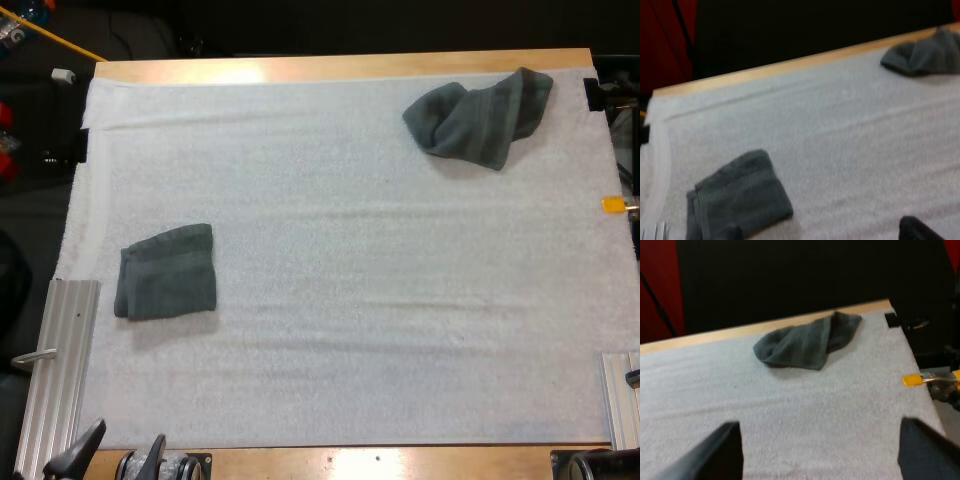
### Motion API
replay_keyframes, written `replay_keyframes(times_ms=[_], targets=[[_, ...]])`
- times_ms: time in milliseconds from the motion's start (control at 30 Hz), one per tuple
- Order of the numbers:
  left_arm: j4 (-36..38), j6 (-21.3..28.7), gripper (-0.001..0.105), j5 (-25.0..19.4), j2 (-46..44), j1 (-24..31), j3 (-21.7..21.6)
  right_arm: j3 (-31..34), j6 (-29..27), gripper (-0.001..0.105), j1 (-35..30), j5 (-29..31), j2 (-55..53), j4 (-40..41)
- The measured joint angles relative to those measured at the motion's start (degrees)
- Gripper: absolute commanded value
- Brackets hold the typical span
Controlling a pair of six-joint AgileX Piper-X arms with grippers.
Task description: Pick towel from pile, fold and stack
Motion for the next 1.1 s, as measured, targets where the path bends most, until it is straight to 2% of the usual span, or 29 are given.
replay_keyframes(times_ms=[533,667,933,1100], targets=[[0.0,-0.4,0.059,0.0,-0.5,0.2,-0.1,-0.7,0.0,0.063,0.0,1.9,-0.8,2.5],[-1.7,-0.2,0.059,0.0,-0.5,0.2,-0.1,-0.7,0.0,0.063,0.0,2.1,-0.8,-1.1],[-11.4,1.6,0.059,0.0,-0.5,0.2,0.4,-0.7,0.0,0.063,0.0,2.3,-0.8,-13.1],[-18.7,1.8,0.059,0.0,-0.5,0.2,4.5,0.6,0.0,0.063,0.0,2.4,-0.8,-18.3]])
